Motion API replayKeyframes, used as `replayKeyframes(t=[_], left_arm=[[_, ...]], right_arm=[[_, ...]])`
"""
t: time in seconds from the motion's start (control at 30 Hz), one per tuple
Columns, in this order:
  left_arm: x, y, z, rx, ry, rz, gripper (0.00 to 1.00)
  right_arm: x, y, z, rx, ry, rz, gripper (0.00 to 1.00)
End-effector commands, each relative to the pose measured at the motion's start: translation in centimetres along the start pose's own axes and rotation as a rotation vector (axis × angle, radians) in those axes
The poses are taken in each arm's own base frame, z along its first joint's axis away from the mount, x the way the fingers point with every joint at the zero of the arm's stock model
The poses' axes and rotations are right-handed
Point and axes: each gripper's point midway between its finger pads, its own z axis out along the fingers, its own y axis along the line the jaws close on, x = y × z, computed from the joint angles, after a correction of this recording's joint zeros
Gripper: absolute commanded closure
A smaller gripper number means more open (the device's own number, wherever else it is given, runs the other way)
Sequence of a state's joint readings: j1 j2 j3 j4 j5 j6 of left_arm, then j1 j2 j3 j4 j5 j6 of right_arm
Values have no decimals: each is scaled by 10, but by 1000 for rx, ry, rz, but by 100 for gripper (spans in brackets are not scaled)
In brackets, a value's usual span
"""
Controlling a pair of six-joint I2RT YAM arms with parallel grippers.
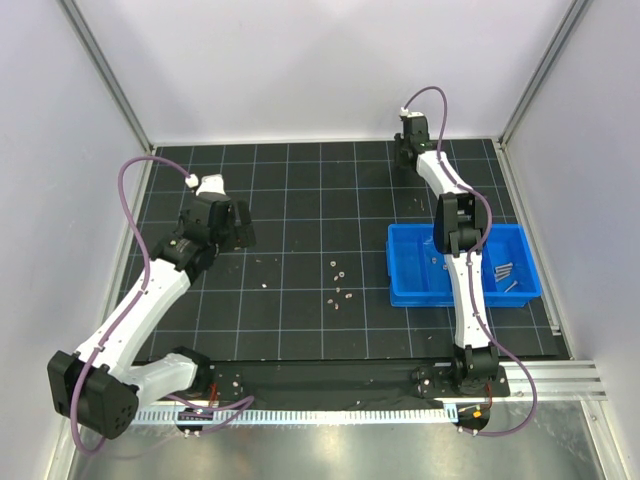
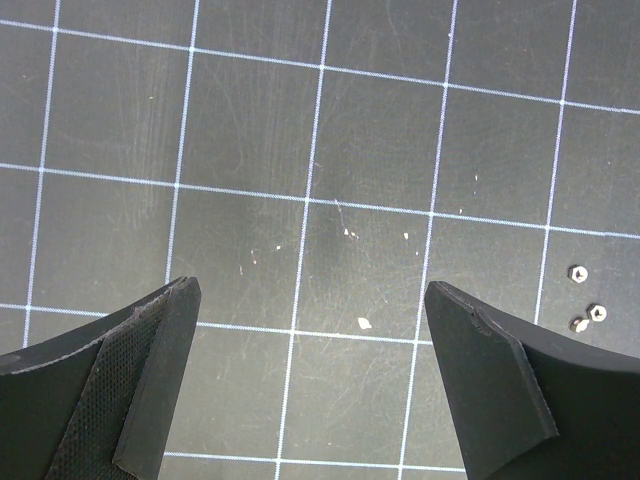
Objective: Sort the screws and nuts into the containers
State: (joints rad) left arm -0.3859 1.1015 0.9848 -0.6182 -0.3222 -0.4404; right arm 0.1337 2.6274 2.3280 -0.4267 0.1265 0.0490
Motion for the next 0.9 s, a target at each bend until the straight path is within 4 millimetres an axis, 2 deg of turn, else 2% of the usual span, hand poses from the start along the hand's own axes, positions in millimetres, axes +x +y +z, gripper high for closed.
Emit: replayKeyframes(t=[0.0, 0.2, 0.87], left_arm=[[-15, -2, -2, 4, -42, -10, 0], [-16, -2, -2, 3, -44, -12, 0], [-16, -3, -2, 4, -43, -11, 0]], right_arm=[[20, 5, 6, -13, 62, -28, 68], [19, -4, 6, 11, 63, 0, 68], [30, -14, 7, -17, 107, 20, 71]])
